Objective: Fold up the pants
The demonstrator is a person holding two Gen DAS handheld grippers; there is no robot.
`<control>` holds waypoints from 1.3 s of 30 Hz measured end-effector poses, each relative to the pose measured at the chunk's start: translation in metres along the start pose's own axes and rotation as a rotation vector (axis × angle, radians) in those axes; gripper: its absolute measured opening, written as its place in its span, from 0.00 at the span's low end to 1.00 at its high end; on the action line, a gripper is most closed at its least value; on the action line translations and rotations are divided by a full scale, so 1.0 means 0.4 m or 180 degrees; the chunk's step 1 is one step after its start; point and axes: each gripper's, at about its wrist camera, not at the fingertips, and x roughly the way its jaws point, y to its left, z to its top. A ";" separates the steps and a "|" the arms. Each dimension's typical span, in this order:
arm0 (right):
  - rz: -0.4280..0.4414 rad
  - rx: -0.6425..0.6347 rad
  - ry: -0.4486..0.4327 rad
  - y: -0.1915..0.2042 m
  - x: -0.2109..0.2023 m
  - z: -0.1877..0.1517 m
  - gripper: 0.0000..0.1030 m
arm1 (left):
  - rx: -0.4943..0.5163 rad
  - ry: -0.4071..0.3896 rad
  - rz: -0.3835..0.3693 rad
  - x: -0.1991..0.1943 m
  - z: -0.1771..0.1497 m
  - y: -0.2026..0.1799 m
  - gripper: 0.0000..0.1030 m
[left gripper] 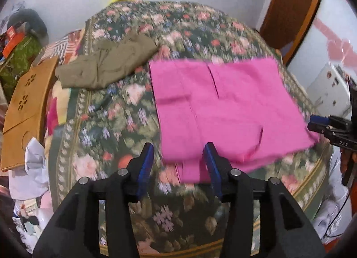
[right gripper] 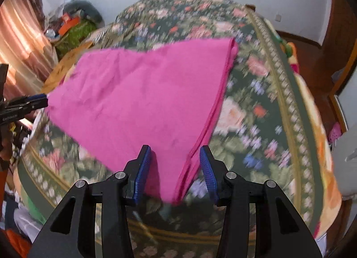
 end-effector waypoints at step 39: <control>-0.0492 -0.0015 -0.0155 -0.160 0.240 0.411 0.25 | -0.0187 0.0114 0.0330 0.188 0.195 0.070 0.34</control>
